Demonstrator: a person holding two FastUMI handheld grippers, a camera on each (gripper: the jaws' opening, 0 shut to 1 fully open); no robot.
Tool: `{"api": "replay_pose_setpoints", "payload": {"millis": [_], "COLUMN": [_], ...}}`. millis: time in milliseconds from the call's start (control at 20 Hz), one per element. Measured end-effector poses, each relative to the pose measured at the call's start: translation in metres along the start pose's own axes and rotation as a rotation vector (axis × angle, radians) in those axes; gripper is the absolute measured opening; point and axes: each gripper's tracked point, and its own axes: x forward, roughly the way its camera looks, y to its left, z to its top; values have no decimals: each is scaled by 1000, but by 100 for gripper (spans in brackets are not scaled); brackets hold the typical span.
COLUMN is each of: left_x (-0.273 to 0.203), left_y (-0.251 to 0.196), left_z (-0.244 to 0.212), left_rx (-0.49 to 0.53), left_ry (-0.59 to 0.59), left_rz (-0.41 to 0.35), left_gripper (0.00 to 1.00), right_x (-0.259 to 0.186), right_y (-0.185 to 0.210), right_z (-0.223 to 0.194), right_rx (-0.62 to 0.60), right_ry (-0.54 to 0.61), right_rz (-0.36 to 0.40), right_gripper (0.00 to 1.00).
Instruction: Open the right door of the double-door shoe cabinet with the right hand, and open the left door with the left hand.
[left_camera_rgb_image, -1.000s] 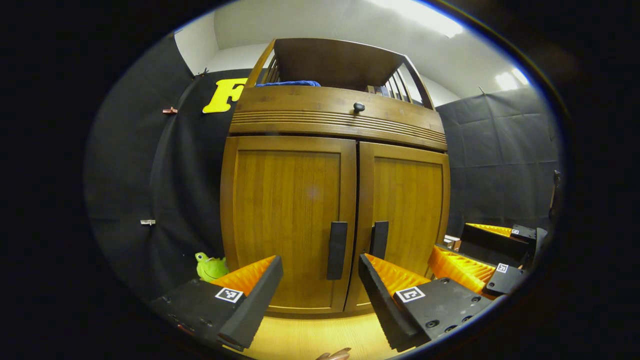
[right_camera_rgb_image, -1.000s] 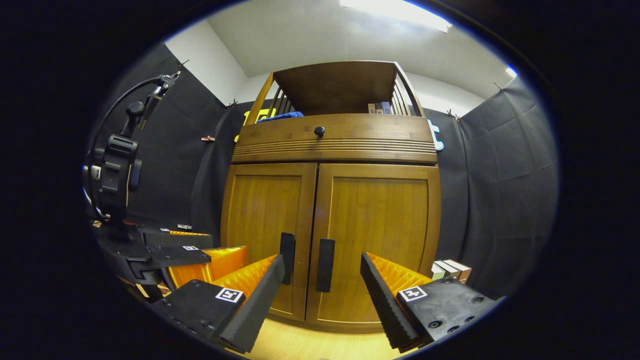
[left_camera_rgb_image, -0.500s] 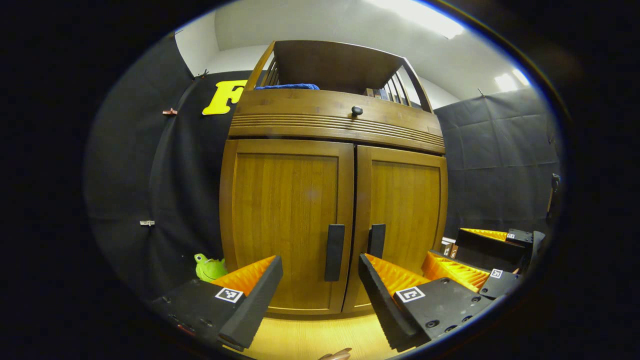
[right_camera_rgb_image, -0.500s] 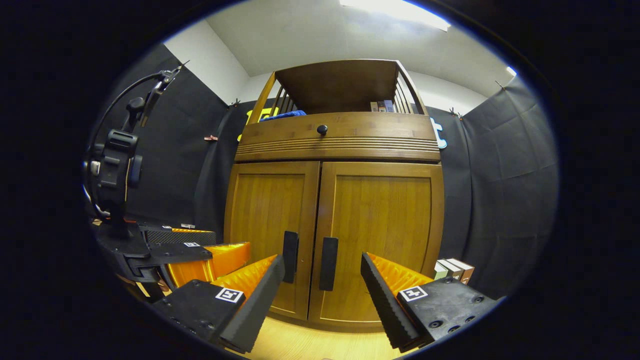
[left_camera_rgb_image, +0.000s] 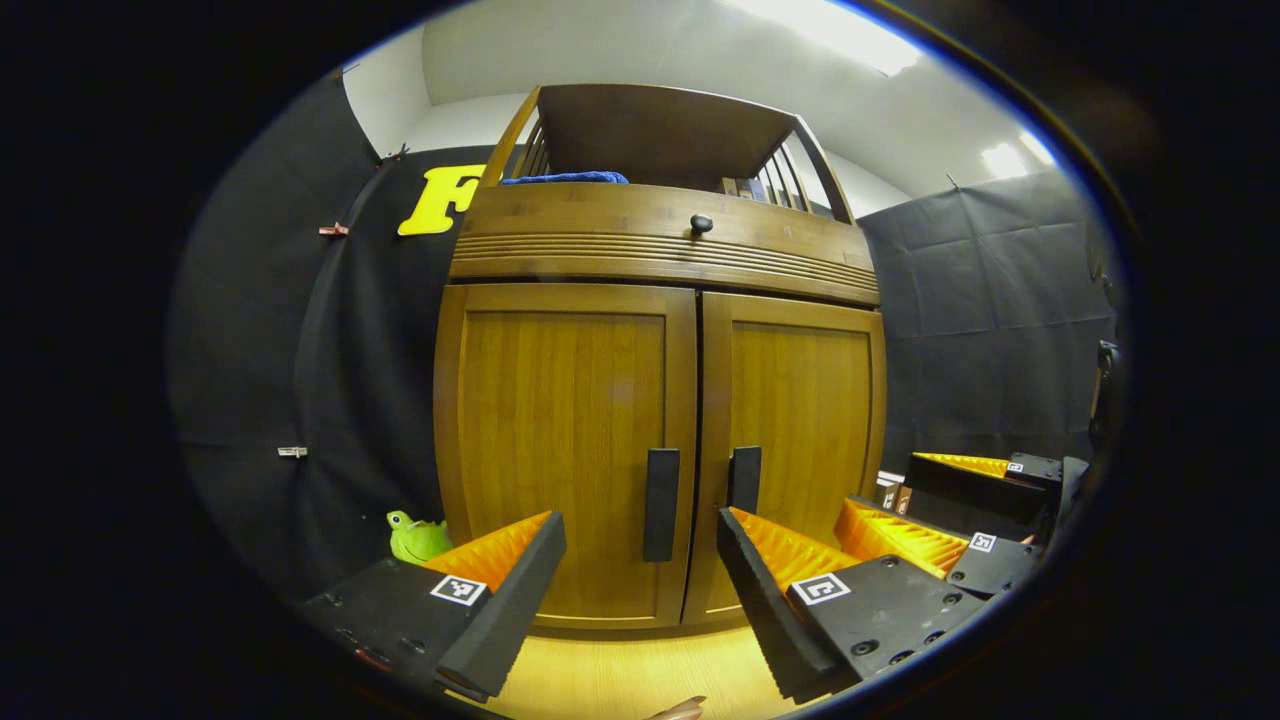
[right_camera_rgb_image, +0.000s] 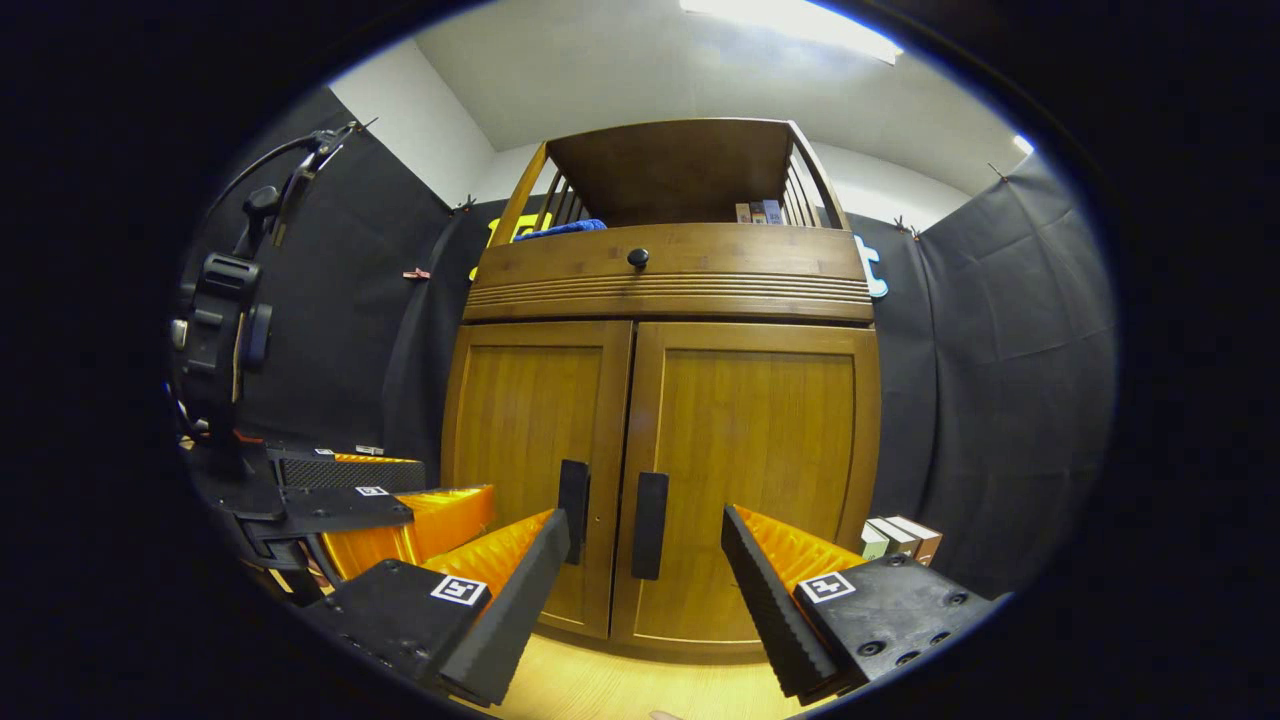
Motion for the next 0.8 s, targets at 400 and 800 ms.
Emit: {"api": "replay_pose_setpoints", "payload": {"millis": [400, 800], "left_x": [0, -6], "left_y": [1, 2], "left_z": [-2, 7], "left_rx": [16, -5], "left_ry": [3, -32], "left_rz": [1, -2], "left_gripper": [95, 94], "right_x": [2, 4], "right_y": [6, 4], "right_z": [-9, -11], "right_rx": [6, 12], "right_ry": [32, 37], "right_rz": [19, 15], "right_gripper": [98, 99]}}
